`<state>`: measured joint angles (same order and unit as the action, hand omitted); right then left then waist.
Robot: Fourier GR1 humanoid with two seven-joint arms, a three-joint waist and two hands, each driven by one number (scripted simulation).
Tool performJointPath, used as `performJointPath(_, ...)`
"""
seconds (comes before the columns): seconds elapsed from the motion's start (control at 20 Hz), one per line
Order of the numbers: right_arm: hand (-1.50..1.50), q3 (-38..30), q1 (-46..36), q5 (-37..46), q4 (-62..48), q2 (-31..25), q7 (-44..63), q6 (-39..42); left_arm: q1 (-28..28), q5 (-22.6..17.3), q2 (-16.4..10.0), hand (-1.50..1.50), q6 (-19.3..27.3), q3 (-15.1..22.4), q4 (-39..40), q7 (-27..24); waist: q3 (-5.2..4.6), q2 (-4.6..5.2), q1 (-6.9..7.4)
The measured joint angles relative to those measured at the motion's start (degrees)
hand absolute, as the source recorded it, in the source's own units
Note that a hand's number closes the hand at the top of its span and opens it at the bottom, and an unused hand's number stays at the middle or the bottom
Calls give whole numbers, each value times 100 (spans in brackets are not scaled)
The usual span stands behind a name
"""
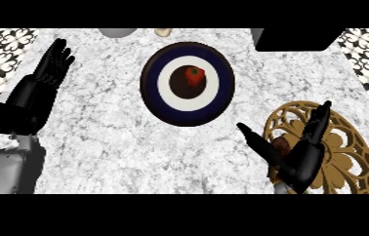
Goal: Pick the bell pepper from the placemat and place it in the plate
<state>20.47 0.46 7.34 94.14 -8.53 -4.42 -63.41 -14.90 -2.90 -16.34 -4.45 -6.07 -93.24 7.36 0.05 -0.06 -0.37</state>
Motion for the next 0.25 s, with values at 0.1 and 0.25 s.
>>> performJointPath(0.1,-150,-167,213,-293,-14,17,-435,225,25,-21,-2,0,-48,-37,-53,40,0,1,8)
performJointPath(0.25,-150,-327,594,-441,138,-63,-809,443,-68,-76,-31,0,-157,-134,81,-8,-1,2,3)
